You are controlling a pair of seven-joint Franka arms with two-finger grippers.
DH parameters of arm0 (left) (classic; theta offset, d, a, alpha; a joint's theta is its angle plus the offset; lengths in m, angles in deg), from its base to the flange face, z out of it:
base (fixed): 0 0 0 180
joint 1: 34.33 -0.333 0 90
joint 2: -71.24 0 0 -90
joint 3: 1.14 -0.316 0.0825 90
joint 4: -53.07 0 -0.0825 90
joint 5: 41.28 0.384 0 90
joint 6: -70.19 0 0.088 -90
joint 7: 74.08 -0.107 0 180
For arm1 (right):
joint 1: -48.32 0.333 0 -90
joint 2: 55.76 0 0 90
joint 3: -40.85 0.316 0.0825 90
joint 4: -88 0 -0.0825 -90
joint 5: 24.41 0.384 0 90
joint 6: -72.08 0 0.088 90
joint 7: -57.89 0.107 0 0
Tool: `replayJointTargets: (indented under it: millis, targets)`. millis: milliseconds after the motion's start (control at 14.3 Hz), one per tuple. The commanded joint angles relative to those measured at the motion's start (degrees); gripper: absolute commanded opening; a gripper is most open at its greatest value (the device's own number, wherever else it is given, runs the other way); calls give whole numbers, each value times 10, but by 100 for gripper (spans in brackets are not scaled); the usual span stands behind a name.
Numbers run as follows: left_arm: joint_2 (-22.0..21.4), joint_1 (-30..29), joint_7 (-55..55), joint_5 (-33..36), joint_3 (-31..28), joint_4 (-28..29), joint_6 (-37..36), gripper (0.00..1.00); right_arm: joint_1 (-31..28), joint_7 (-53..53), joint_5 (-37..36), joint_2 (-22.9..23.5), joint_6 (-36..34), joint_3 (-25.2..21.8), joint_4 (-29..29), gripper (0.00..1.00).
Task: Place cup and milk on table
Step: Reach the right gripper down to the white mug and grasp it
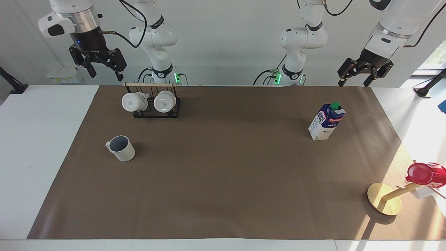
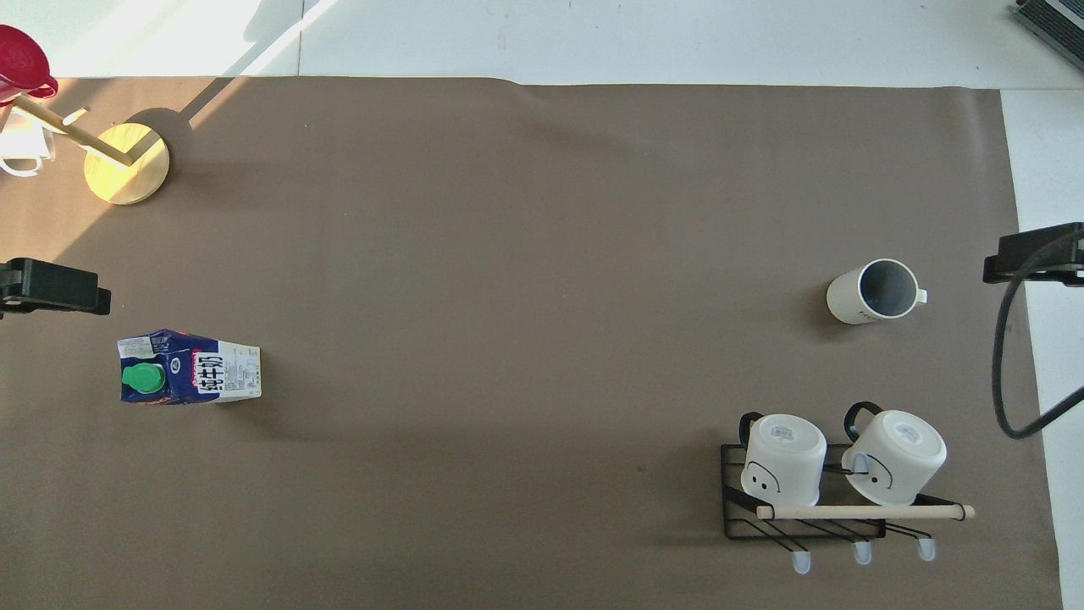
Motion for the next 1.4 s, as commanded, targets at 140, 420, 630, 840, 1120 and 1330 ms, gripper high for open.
replayJointTargets:
  millis: [140, 420, 630, 840, 1120, 1330]
  targets:
    - [1, 1, 4, 0, -1, -10, -14, 100, -11, -16, 8, 18, 64, 1, -19, 100]
    - [1, 1, 4, 0, -1, -10, -14, 100, -14, -21, 8, 47, 140, 1, -60, 100]
    - [1, 1, 4, 0, -1, -10, -14, 100, -21, -26, 8, 81, 197, 1, -82, 100]
    - [0, 1, 4, 0, -1, -10, -14, 100, -32, -47, 8, 107, 220, 1, -110, 100]
    - [0, 1, 4, 0, -1, -10, -14, 100, -37, -58, 7, 107, 315, 1, -211, 96]
    - [0, 1, 4, 0, -1, -10, -14, 100, -37, -58, 7, 113, 376, 2, -262, 96]
